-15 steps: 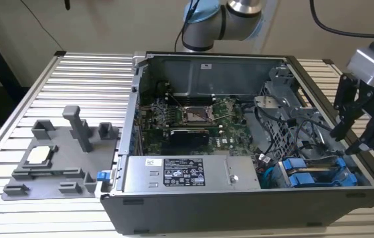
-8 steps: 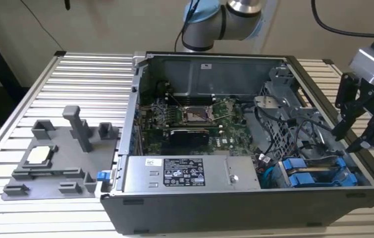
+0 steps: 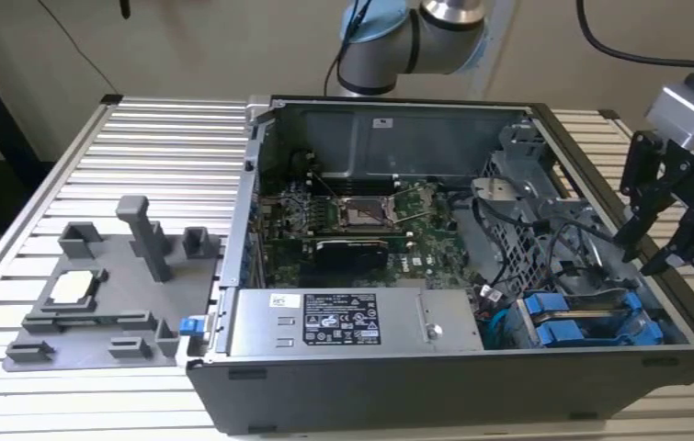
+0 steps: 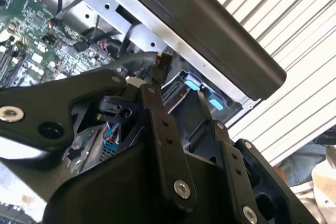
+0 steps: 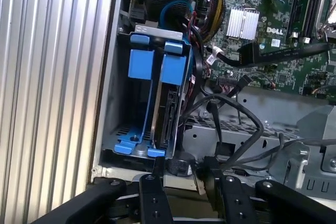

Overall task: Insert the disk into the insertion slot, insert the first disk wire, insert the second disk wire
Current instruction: 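Insert the first disk wire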

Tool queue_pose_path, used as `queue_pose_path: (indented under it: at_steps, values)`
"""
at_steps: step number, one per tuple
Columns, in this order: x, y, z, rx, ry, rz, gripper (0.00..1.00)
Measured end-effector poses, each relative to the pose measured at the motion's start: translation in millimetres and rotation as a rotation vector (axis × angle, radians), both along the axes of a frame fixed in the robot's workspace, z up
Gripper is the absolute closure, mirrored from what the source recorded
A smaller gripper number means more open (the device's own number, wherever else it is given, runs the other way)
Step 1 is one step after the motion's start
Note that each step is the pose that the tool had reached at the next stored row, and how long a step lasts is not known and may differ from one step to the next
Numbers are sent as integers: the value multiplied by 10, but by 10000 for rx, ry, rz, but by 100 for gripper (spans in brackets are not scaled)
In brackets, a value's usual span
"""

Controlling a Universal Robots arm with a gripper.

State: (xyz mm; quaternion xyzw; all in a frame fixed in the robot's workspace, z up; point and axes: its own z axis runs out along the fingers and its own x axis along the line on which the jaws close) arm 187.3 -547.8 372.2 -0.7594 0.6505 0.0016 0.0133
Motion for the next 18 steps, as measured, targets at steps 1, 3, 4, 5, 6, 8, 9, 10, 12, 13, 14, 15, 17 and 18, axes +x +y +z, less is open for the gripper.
queue_pose_path:
  at_steps: [1, 3, 4, 5, 6, 8, 9, 10, 12, 13, 14, 15, 17, 18]
  values:
    - [3, 19, -1, -1, 1, 8, 57]
    - [22, 32, -3, -1, 6, 30, 57]
    - [34, 35, -6, -3, 7, 43, 57]
    - [46, 36, -8, -7, 7, 54, 57]
    - [54, 37, -12, -13, 8, 61, 57]
    - [53, 43, -19, -77, 8, 61, 57]
    - [53, 48, -27, -102, 8, 61, 57]
    - [54, 55, -33, -131, 8, 63, 57]
    - [55, 60, -40, -184, 8, 64, 57]
    - [55, 59, -39, -192, 8, 64, 57]
    - [55, 59, -39, -197, 8, 64, 57]
    - [55, 60, -38, -203, 8, 64, 57]
    - [55, 60, -38, -212, 8, 64, 57]
    - [55, 60, -38, -214, 9, 64, 57]
